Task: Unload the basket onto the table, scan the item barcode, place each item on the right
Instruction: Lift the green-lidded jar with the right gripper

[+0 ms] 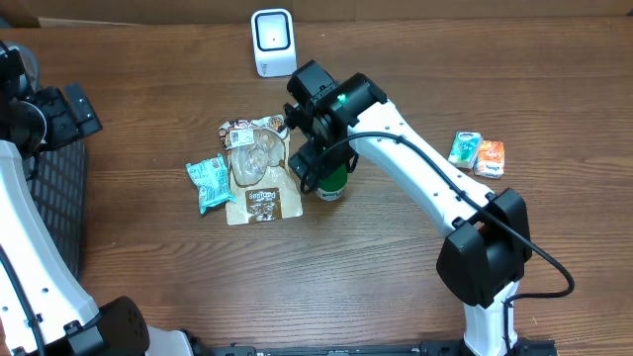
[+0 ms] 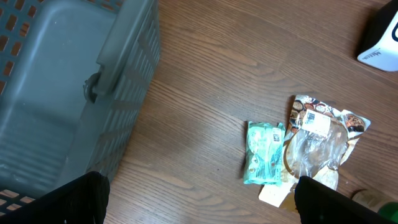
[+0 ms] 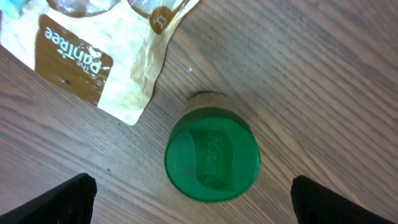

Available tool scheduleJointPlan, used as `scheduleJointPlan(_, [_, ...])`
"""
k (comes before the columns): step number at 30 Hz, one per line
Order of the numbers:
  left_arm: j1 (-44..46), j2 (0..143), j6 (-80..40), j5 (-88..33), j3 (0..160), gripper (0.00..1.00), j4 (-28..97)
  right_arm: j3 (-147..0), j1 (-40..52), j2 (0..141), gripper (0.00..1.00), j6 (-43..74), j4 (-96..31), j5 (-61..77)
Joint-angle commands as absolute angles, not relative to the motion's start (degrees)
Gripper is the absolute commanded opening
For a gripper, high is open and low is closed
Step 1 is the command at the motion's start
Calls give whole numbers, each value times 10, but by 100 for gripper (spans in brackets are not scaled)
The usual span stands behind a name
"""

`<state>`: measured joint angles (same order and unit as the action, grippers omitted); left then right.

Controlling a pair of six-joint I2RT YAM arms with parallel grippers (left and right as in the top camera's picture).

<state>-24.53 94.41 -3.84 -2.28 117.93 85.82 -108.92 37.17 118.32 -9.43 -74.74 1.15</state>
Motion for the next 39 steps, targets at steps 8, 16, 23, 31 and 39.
scheduleJointPlan(8, [-247,945,-25,-19,1190,99,859,-984,362,1170,98,-121,-648,-17])
scheduleJointPlan(16, [-247,945,-25,-19,1190,100,859,-967,349,1171,98,-121,-632,-9])
scheduleJointPlan(23, [-247,945,-25,-19,1190,100,859,-967,349,1183,94,-121,-632,12])
scheduleJointPlan(31, [-247,945,-25,-19,1190,100,859,-967,349,1190,93,-121,-626,12])
scheduleJointPlan(39, [-247,945,-25,-19,1190,99,859,-967,349,1191,89,-120,-622,12])
